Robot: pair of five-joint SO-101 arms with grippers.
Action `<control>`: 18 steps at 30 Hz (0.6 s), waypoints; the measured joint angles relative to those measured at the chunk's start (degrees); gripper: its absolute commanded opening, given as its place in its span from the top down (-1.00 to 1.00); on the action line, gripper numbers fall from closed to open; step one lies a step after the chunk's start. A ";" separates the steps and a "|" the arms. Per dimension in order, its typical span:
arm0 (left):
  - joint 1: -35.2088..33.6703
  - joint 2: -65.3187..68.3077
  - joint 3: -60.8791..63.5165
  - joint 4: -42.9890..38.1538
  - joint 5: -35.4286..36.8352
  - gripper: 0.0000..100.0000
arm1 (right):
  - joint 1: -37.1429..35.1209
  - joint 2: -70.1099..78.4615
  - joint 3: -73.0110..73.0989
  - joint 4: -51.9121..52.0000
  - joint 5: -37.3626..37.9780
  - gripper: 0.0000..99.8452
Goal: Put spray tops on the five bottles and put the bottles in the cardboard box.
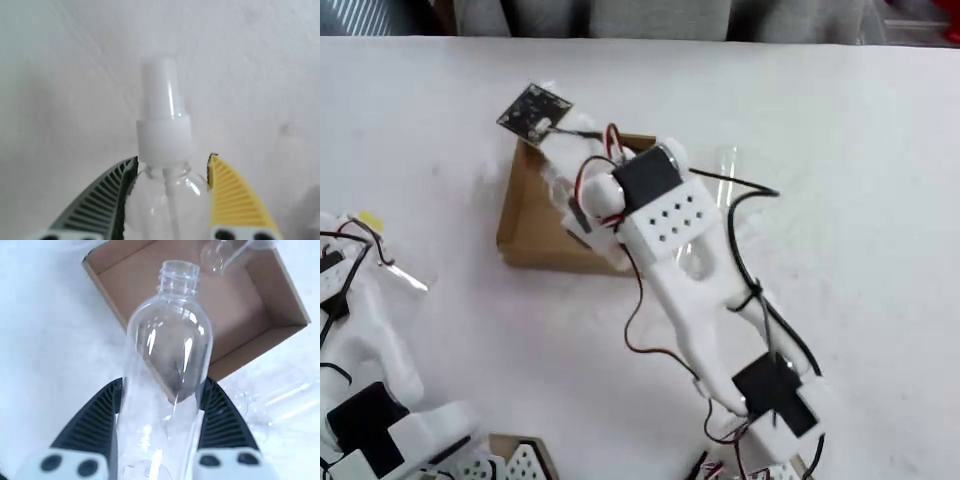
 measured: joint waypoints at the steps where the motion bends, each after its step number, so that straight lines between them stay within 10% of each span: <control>1: 0.00 0.00 0.00 0.00 0.00 0.95 | 0.00 -1.05 0.62 1.23 0.00 0.97; 18: 0.00 0.00 0.00 -0.09 0.00 0.95 | 2.55 -40.44 42.90 -0.88 1.49 0.96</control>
